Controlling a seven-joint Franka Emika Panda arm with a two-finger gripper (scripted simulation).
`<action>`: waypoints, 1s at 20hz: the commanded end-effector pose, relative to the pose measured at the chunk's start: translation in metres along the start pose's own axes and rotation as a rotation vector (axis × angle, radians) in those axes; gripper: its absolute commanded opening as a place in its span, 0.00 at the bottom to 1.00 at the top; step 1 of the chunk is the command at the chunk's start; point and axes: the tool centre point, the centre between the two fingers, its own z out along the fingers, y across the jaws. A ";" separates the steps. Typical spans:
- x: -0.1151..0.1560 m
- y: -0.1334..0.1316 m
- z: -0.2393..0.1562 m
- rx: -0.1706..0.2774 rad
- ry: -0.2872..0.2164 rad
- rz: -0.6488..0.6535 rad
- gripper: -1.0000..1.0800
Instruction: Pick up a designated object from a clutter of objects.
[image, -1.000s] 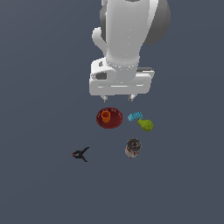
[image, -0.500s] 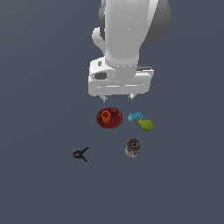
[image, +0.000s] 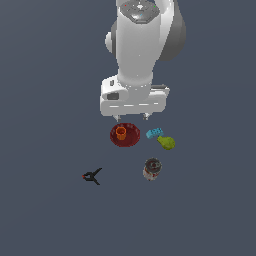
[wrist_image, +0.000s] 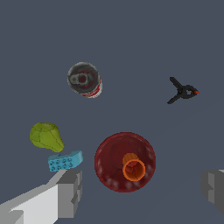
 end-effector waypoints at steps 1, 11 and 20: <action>-0.003 0.003 0.014 0.002 0.002 -0.006 0.96; -0.031 0.019 0.091 0.013 0.017 -0.036 0.96; -0.070 0.030 0.152 0.017 0.031 -0.060 0.96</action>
